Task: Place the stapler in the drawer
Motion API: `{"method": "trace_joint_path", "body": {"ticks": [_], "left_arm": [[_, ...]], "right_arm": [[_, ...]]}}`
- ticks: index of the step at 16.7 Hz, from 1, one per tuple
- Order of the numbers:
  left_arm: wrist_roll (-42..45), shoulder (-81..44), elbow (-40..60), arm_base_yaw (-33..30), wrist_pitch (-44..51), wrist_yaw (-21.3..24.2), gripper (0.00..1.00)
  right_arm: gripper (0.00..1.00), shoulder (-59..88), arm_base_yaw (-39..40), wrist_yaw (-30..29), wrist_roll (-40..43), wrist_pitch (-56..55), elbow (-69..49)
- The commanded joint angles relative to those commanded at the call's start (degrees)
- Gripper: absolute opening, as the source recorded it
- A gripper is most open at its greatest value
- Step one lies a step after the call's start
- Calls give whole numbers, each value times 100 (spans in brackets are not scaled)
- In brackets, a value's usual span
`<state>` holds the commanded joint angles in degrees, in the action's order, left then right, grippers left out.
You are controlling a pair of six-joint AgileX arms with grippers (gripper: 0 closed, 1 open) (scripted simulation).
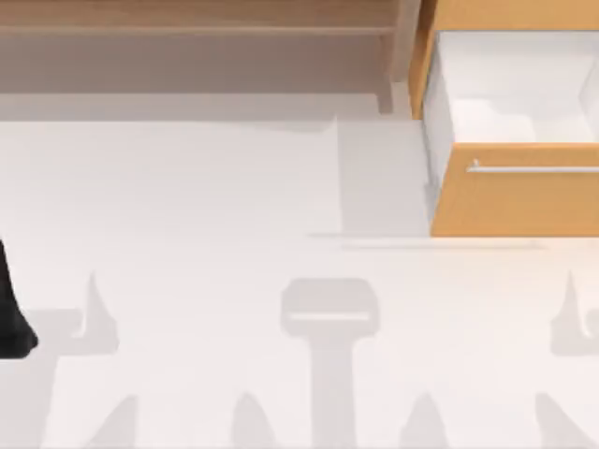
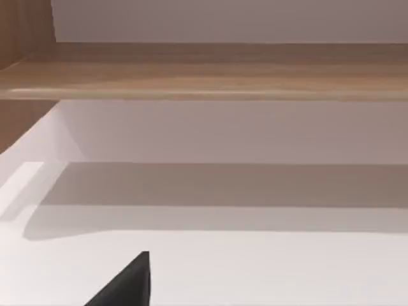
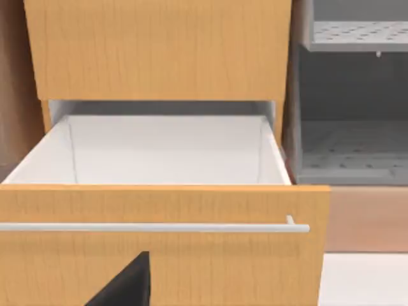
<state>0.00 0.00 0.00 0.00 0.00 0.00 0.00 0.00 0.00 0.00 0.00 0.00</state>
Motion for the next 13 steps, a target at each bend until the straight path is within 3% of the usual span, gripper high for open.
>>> {"method": "trace_joint_path", "body": {"ticks": [6, 13], "left_arm": [[0, 0, 0, 0, 0, 0, 100], [0, 0, 0, 0, 0, 0, 100]], "right_arm": [[100, 596, -106, 20, -26, 391, -548], [100, 3859, -646, 6, -98, 2129, -2912]]}}
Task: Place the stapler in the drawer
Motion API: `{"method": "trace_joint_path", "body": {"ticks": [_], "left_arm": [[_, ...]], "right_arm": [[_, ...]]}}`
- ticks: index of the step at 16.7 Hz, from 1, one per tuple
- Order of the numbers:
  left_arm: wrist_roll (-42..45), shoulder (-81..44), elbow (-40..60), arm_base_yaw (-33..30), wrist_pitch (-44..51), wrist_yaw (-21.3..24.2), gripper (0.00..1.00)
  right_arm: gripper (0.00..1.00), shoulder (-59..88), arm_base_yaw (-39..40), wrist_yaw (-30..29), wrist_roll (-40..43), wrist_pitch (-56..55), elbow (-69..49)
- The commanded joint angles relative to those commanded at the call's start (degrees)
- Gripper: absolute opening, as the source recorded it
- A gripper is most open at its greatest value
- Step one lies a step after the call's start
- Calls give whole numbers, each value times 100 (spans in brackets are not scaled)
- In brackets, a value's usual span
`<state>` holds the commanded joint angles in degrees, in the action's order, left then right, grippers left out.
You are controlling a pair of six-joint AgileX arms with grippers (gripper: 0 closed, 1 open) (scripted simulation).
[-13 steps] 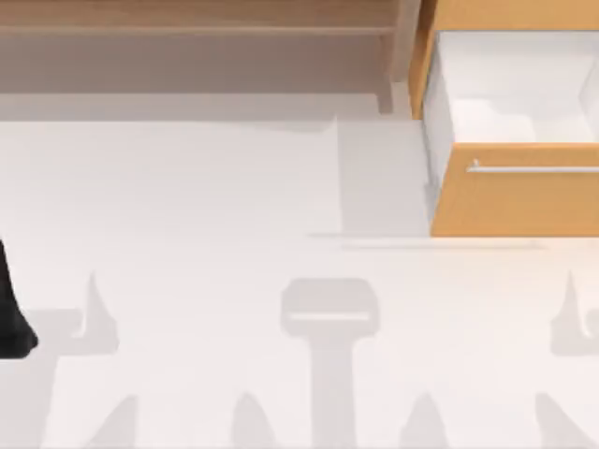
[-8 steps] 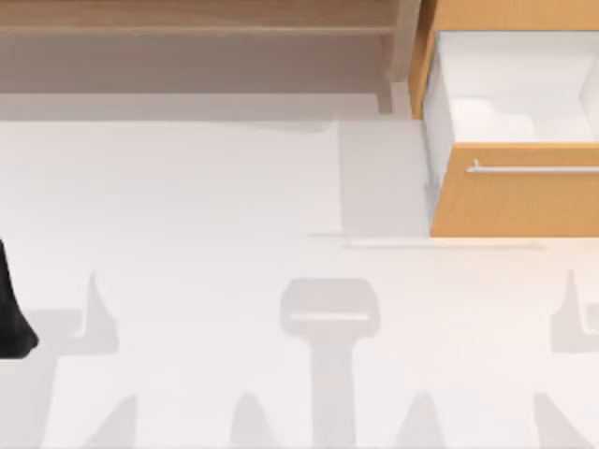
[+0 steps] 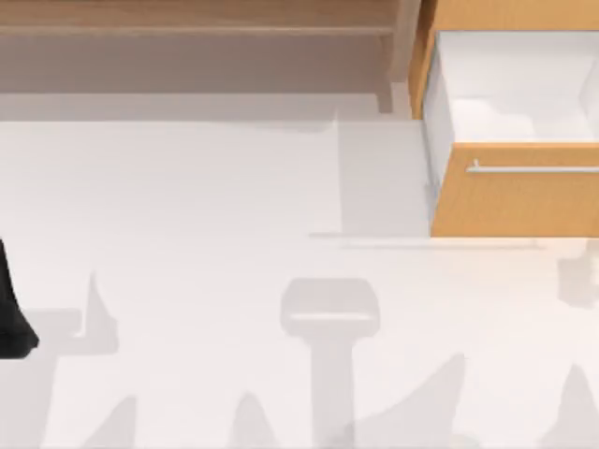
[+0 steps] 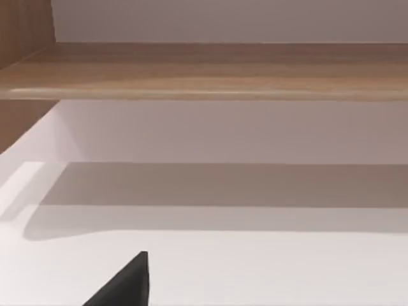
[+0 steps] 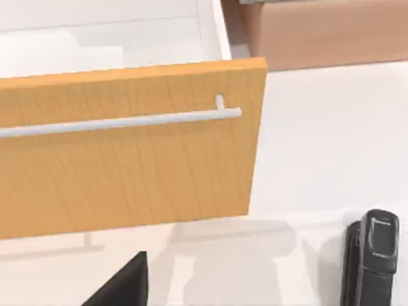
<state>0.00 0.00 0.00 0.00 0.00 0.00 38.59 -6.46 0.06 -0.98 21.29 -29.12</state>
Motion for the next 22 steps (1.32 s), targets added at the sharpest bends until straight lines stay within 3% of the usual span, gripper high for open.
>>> {"method": "trace_joint_path", "body": {"ticks": [6, 11, 16, 22], "left_arm": [[0, 0, 0, 0, 0, 0, 100], [0, 0, 0, 0, 0, 0, 100], [0, 0, 0, 0, 0, 0, 100], [0, 0, 0, 0, 0, 0, 100]], "right_arm": [[100, 3714, -544, -82, -38, 1810, -2334], [100, 5976, -920, -87, -108, 3005, -3977], [100, 7195, -1124, -12, -167, 3623, -4959], [100, 7286, -1109, -3, -170, 3661, -5035]]}}
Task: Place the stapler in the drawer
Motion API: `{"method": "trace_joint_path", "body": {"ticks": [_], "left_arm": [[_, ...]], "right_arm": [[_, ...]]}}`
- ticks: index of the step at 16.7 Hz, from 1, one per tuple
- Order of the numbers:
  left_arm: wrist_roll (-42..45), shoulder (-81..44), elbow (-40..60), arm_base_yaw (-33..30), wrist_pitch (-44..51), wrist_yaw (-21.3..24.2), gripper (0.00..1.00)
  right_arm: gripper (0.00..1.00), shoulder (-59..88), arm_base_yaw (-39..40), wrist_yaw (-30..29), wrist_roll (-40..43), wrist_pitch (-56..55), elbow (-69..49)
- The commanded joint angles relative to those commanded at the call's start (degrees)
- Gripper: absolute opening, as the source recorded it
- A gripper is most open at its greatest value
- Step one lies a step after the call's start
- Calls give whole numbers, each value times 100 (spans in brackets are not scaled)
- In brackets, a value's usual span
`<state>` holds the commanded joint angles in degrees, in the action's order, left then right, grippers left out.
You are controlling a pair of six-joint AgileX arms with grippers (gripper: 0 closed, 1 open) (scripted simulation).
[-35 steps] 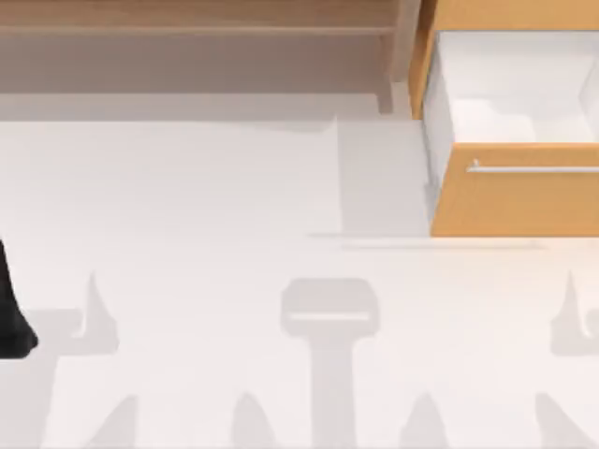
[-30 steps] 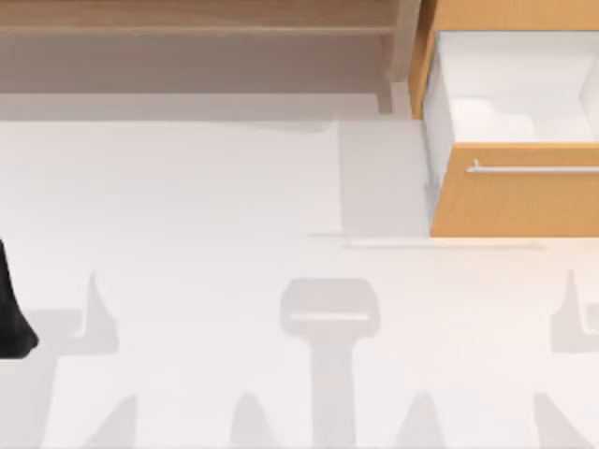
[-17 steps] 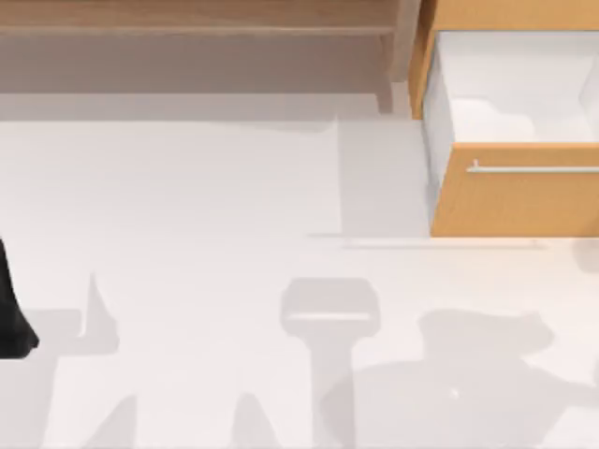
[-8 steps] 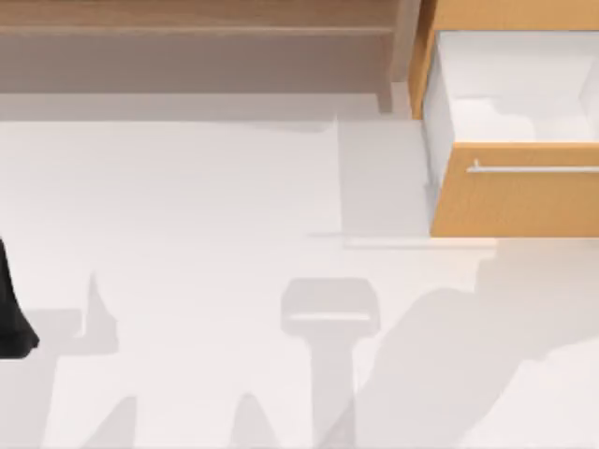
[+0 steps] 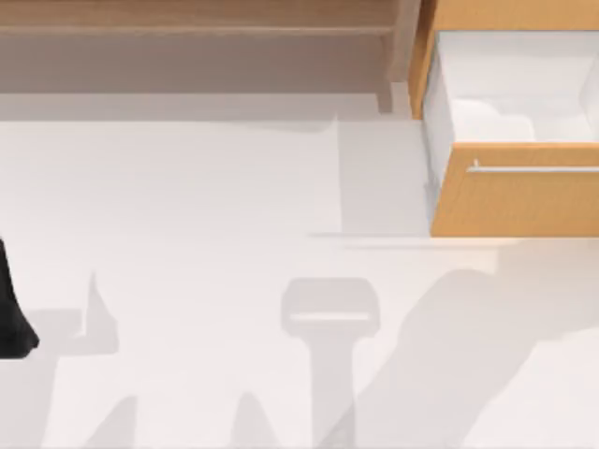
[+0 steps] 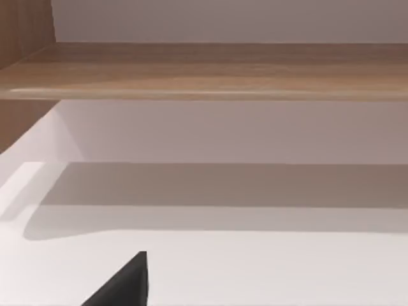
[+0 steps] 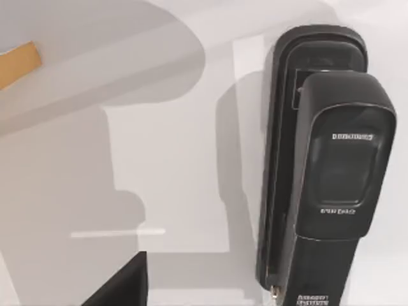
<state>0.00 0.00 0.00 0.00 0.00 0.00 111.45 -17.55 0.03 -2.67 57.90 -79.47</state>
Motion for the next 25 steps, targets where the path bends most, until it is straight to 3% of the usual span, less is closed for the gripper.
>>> {"method": "trace_joint_path", "body": {"ticks": [17, 25], "left_arm": [[0, 0, 0, 0, 0, 0, 100], [0, 0, 0, 0, 0, 0, 100]], "right_arm": [[100, 449, -23, 2, -17, -1025, 588], [40, 449, -23, 2, -17, -1025, 588]]}}
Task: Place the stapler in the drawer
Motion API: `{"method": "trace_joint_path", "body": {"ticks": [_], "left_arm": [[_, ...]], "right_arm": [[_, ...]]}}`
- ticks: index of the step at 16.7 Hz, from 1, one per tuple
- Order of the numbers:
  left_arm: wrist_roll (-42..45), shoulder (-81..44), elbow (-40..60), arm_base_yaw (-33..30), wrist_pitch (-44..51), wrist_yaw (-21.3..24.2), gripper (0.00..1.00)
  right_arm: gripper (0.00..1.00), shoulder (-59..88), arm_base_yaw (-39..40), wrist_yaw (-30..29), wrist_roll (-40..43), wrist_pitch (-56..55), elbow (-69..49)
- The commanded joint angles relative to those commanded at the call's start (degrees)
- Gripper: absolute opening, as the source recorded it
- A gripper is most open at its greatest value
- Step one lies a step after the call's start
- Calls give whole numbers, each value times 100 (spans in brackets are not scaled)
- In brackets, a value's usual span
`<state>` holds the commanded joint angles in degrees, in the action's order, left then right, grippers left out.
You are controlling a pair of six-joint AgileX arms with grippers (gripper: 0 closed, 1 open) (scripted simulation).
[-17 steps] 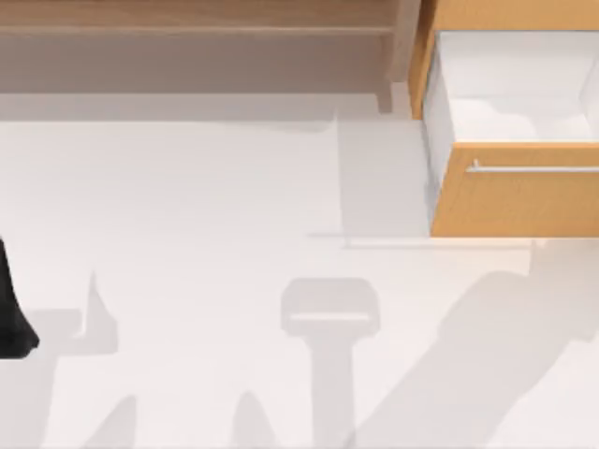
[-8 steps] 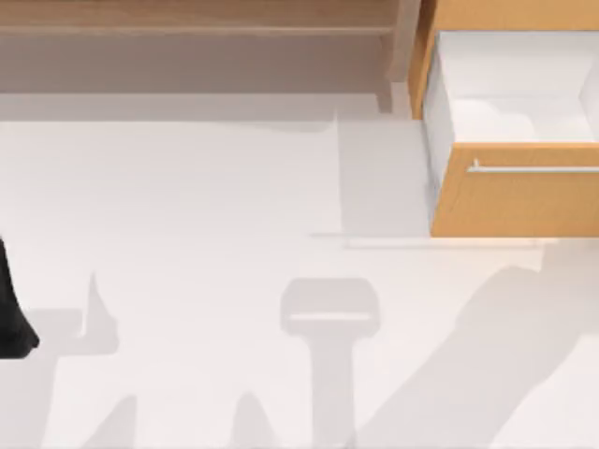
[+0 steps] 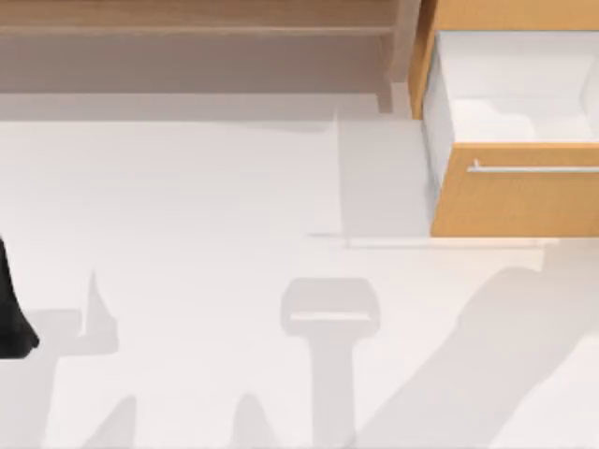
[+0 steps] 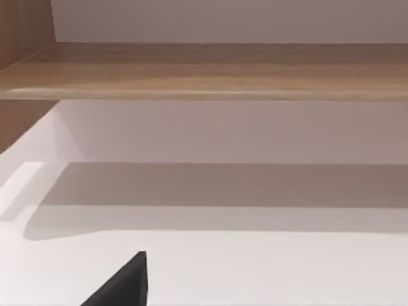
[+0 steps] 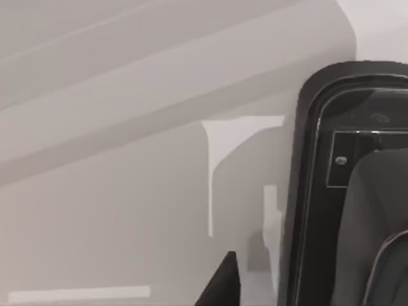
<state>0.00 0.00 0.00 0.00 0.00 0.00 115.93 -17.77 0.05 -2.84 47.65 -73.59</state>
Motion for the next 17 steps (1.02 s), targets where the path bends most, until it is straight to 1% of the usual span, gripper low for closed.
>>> {"method": "trace_joint_path", "body": {"ticks": [5, 6, 15, 17], "left_arm": [[0, 0, 0, 0, 0, 0, 100], [0, 0, 0, 0, 0, 0, 100], [0, 0, 0, 0, 0, 0, 100], [0, 0, 0, 0, 0, 0, 100]], "right_arm": [[2, 0, 0, 0, 0, 0, 0], [0, 0, 0, 0, 0, 0, 0], [0, -9, -12, -7, -16, 2, 12], [0, -15, -122, -16, -215, 12, 181]]}}
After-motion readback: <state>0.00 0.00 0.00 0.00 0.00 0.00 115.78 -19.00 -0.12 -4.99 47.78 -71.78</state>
